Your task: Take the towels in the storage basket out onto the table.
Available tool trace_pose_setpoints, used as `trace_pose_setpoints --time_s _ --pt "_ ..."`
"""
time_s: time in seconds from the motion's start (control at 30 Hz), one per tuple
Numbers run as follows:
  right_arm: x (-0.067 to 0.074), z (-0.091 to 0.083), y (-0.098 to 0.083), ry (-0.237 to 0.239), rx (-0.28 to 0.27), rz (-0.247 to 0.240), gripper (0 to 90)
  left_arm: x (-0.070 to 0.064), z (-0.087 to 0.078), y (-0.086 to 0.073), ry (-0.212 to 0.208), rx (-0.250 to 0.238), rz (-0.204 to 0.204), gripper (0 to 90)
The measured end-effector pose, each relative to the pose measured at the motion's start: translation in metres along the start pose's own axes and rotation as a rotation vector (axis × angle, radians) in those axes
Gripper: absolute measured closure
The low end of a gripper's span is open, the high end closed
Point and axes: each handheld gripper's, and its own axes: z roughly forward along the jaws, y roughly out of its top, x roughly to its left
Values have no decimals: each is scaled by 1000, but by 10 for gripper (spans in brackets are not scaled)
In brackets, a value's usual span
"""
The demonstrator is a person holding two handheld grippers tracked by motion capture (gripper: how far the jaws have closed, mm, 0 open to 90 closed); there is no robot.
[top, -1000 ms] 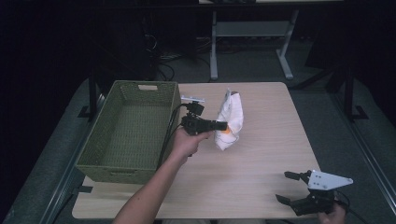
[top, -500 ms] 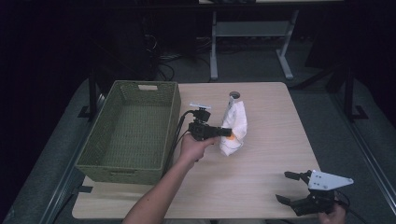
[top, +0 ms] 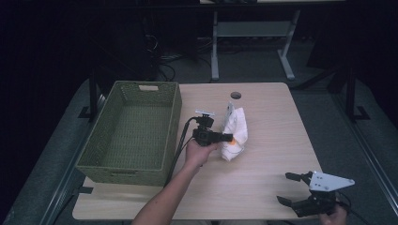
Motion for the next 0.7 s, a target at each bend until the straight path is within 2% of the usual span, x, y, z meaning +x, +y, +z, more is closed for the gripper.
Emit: trace_pose_setpoints --time_s 0.03,0.23,0.37,0.5,0.67,0.7 --pt "0 0 0 0 -1 -2 138 0 3 -1 18 5 4 713" --pt "0 1 0 2 0 -4 138 0 20 -10 54 36 36 709" --pt "0 2 0 5 2 -7 138 -1 25 -12 50 36 36 695" --pt "0 3 0 6 3 -10 138 -1 28 -13 55 32 33 640" --pt "0 2 1 4 -1 -5 138 -1 31 -17 28 28 15 632" --pt "0 1 1 1 -5 -3 138 -1 32 -18 36 31 30 625"
